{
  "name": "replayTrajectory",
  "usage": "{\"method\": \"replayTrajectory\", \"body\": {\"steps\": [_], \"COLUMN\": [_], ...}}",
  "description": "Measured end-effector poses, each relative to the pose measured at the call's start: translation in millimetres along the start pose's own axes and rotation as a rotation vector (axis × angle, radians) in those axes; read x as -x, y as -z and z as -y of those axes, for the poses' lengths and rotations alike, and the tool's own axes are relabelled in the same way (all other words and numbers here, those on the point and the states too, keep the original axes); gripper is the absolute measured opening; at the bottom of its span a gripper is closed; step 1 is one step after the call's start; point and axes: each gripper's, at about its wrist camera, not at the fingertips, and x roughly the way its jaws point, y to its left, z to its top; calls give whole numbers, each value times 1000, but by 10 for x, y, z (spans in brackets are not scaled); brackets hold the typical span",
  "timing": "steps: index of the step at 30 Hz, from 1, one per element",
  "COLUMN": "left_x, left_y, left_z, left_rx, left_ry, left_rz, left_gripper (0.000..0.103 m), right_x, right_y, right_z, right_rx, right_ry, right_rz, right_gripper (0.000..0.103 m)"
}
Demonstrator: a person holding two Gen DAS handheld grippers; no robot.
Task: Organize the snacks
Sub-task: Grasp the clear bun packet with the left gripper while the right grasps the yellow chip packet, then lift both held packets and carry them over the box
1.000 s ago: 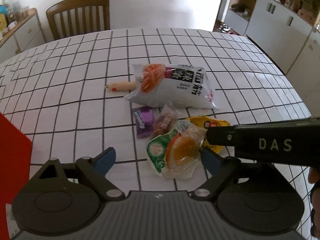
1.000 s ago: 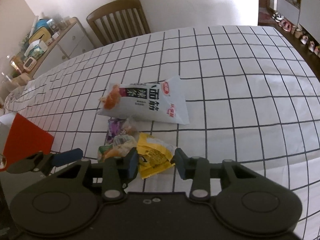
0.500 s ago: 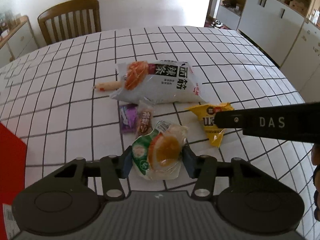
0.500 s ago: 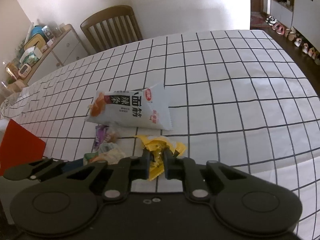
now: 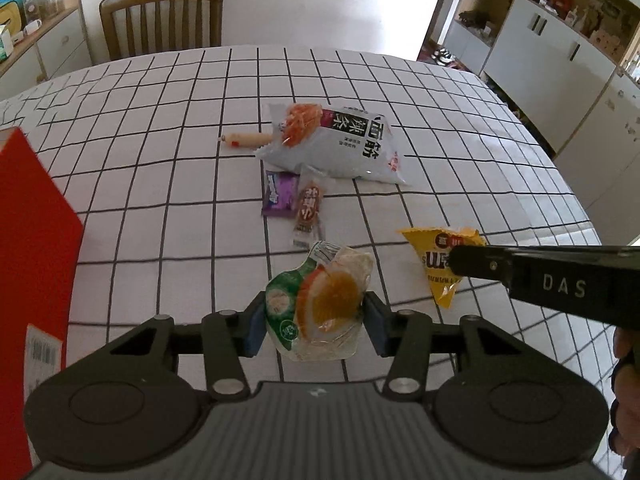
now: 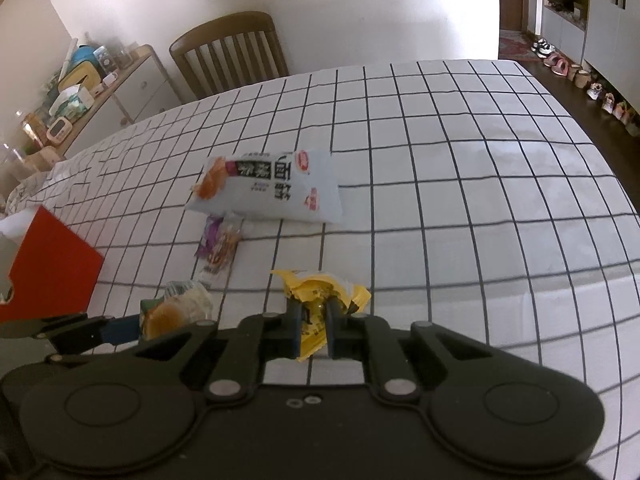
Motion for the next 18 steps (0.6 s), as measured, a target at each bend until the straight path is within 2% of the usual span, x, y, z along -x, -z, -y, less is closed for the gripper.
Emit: {"method": "replayTrajectory", "body": {"steps": [9,18], "left_x": [365,845], "left_y": [135,221], "left_z": [-36,-204], "left_rx": [26,52], "left_ry": [25,38], "left_rz": [-1,58], "left_gripper": [49,49], "right_x": [367,773], "right_y": [173,275], "right_z": [-199,-513], "right_rx": [20,42], "right_ry": [-20,-52], "right_rz": [24,69], "right_gripper": [9,9]}}
